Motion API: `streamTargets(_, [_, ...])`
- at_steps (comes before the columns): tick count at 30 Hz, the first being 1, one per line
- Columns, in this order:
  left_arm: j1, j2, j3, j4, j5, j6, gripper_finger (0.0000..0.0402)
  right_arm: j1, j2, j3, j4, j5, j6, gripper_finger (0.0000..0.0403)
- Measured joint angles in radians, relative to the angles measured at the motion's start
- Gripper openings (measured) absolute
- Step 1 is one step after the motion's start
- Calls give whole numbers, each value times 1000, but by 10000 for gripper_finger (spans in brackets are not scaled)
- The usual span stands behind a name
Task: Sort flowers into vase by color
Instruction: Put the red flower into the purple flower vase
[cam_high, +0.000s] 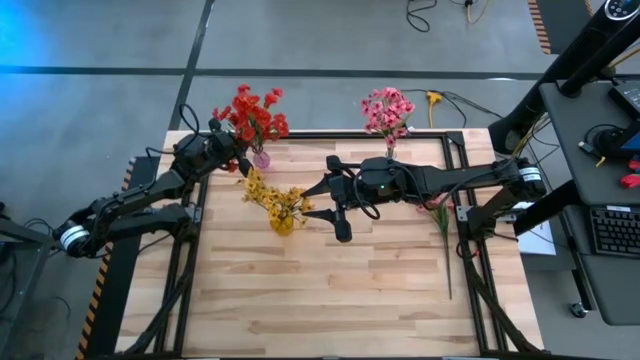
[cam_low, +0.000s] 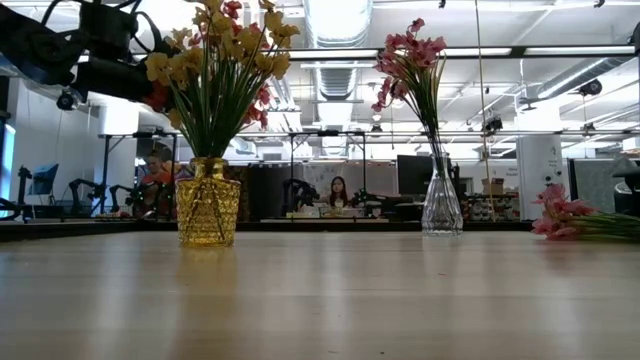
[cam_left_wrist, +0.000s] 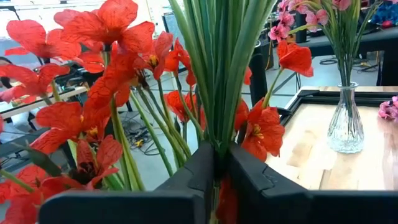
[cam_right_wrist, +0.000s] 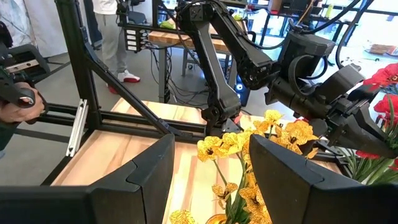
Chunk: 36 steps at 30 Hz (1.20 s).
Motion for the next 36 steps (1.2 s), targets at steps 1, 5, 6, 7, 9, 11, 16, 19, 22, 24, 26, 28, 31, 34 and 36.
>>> streamTargets(1, [0, 0, 0, 0, 0, 0, 20, 0, 0, 0, 0, 0, 0, 201])
streamTargets(5, [0, 0, 0, 0, -1, 0, 22, 0, 0, 0, 0, 0, 0, 201])
streamTargets(6, [0, 0, 0, 0, -6, 0, 22, 0, 0, 0, 0, 0, 0, 201])
streamTargets(7, [0, -1, 0, 0, -18, 0, 22, 0, 0, 0, 0, 0, 0, 201])
streamTargets(9, [0, -1, 0, -1, -47, 0, 22, 0, 0, 0, 0, 0, 0, 201])
streamTargets(11, [0, -1, 0, -8, -63, 0, 22, 0, 0, 0, 0, 0, 0, 201])
streamTargets(16, [0, -2, 0, -11, -61, 0, 22, 0, 0, 0, 0, 0, 0, 201])
streamTargets(19, [0, -2, 0, -11, -60, 0, 22, 0, 0, 0, 0, 0, 0, 201])
streamTargets(22, [0, -2, 0, -11, -58, 0, 22, 0, 0, 0, 0, 0, 0, 201])
streamTargets(24, [0, -2, 0, -12, -57, 0, 22, 0, 0, 0, 0, 0, 0, 201])
streamTargets(26, [0, -2, 0, -16, -57, 0, 22, 0, 0, 0, 0, 0, 0, 201])
streamTargets(28, [0, -2, 0, -16, -57, 0, 23, 0, 0, 0, 0, 0, 0, 201])
streamTargets(31, [0, -2, 0, -17, -57, -3, 23, 0, 0, 0, 0, 0, -5, 201])
streamTargets(34, [0, -2, 0, -20, -56, -3, 25, 0, 0, 0, 0, 0, -6, 201])
streamTargets(36, [0, -2, 0, -22, -56, -5, 31, 0, 0, 0, 0, 0, -7, 201])
